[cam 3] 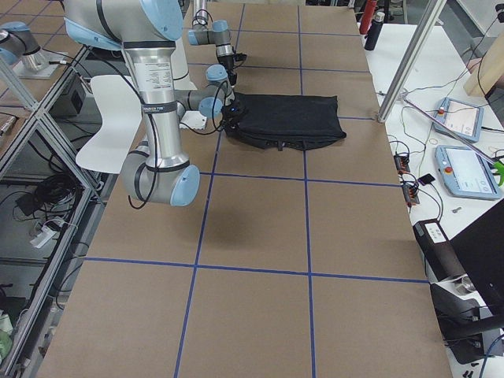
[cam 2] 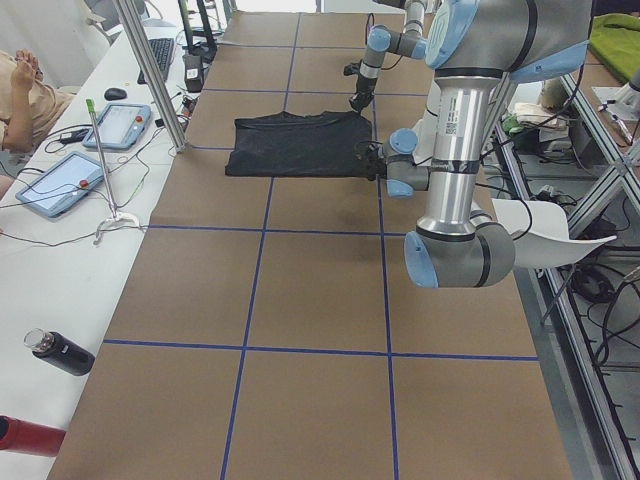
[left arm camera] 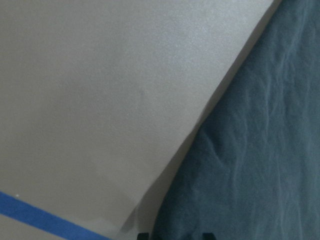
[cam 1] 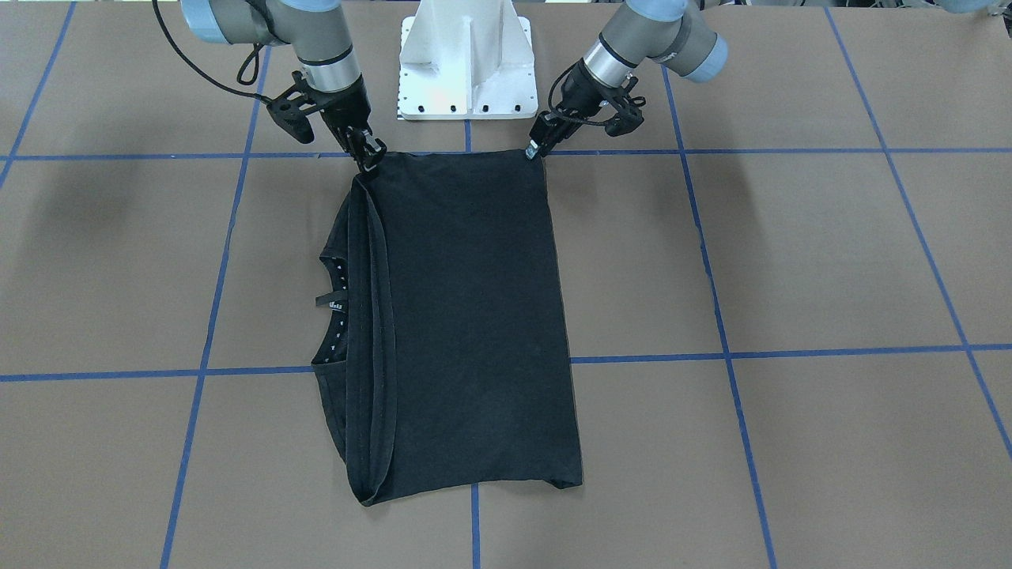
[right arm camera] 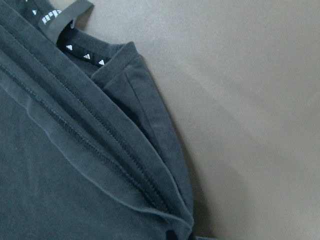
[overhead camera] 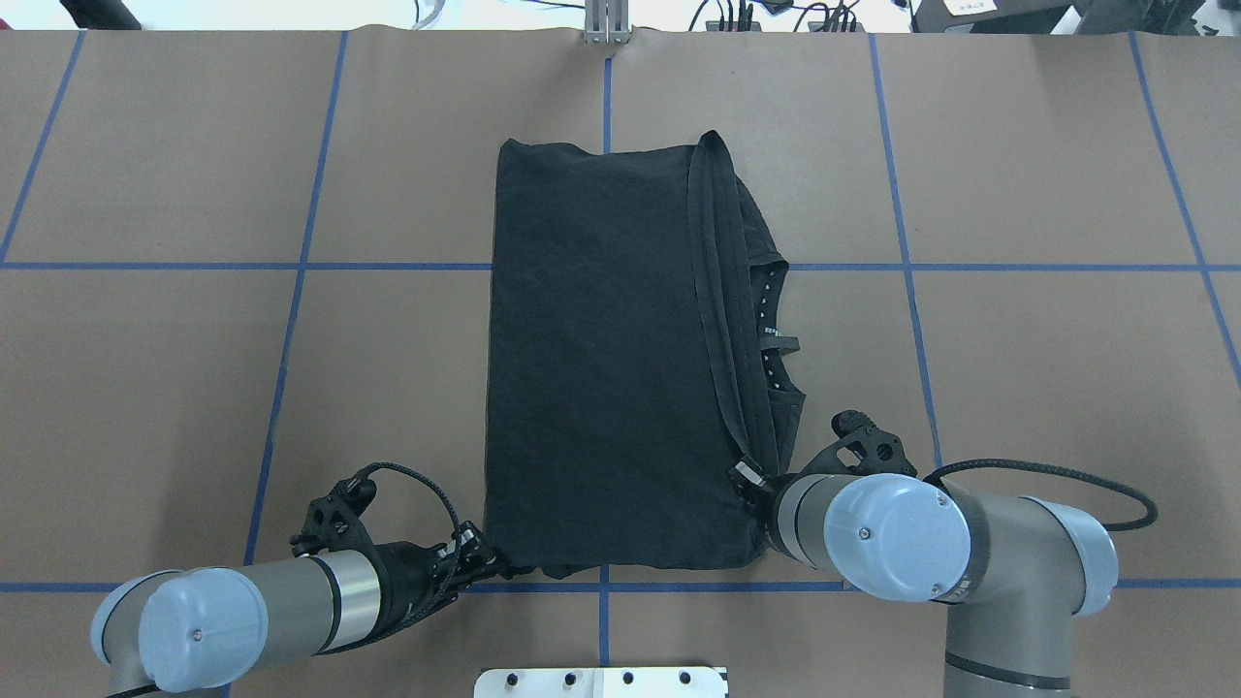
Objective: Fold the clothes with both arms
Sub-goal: 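Grasp the shirt edge nearest the robot with both grippers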
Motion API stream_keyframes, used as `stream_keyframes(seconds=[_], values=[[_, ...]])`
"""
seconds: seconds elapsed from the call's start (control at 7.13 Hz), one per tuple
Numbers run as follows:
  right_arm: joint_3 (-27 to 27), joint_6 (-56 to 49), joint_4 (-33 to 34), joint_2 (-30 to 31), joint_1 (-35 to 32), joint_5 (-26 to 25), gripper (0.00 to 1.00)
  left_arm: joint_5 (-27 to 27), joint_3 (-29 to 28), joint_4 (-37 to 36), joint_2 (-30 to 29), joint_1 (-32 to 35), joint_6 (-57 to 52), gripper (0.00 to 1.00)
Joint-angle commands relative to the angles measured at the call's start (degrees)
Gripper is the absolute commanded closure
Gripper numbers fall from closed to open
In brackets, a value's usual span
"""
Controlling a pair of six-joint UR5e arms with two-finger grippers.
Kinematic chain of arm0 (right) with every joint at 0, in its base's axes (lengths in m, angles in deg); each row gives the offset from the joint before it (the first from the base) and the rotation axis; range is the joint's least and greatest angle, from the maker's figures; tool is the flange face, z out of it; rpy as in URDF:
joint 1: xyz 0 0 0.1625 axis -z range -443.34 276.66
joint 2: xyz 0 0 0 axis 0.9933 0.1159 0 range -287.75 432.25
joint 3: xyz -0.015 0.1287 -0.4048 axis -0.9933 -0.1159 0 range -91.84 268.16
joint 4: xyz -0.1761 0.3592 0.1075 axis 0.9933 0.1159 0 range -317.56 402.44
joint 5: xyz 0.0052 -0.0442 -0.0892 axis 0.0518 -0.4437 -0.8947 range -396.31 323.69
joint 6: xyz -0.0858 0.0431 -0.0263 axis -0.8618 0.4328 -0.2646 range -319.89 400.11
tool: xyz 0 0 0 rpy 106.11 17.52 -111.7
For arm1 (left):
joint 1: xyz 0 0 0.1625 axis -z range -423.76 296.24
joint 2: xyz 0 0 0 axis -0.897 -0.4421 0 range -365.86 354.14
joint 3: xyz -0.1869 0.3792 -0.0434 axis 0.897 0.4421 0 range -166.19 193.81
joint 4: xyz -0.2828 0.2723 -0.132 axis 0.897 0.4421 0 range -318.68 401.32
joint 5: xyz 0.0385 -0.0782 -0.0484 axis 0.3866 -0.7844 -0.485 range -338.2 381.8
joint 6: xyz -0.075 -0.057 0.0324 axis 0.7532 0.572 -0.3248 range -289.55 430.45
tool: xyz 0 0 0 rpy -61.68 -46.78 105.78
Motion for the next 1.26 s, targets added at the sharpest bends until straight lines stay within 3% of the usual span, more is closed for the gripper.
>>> stream_keyframes(seconds=[0.0,0.56,0.84,1.12], values=[[0.02,0.0,0.0,0.0,0.0,-0.02,1.0,-0.36,0.08,0.0,-0.13,0.0,0.0,1.0],[0.72,0.09,-0.09,0.0,-0.26,-0.11,1.0,-2.37,4.89,0.0,0.31,0.18,0.09,1.0],[6.67,0.18,0.0,2.71,-0.26,1.11,1.0,-2.38,9.19,-0.17,0.92,0.09,1.67,1.0],[12.31,0.09,0.0,5.01,-1.31,3.49,1.0,-2.12,17.53,-0.44,4.69,0.96,2.46,1.0]])
